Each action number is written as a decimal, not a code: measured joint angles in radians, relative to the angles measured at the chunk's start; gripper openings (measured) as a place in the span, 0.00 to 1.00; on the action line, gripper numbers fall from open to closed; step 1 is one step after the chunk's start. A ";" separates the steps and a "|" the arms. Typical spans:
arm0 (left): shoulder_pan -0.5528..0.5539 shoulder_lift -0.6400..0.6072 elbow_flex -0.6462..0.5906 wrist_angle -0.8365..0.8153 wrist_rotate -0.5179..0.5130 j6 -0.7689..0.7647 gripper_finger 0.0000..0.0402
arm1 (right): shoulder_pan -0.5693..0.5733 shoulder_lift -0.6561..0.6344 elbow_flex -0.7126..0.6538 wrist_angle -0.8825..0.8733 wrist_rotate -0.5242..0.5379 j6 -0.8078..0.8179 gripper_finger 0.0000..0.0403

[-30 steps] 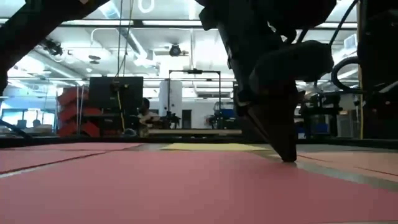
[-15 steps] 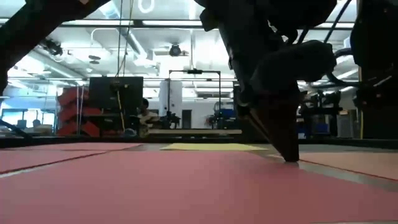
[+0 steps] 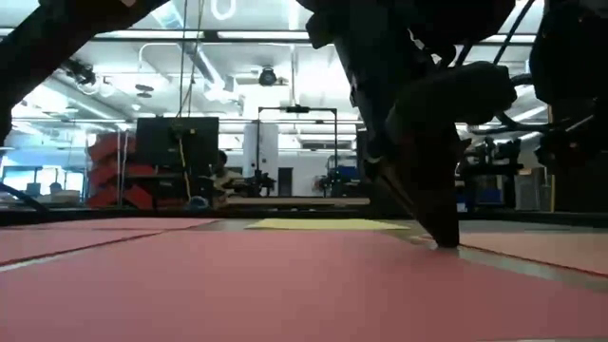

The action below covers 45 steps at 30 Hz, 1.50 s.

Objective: Organize paper
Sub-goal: Stack the orange paper on top of the orange paper

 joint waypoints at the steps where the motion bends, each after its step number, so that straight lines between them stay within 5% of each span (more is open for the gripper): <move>1: 0.000 0.000 0.000 0.000 0.000 0.000 0.00 | -0.004 0.000 0.000 -0.001 0.003 -0.007 0.00; 45: 0.001 0.000 0.000 -0.013 0.000 0.000 0.00 | -0.015 0.000 0.000 -0.039 0.008 -0.024 0.00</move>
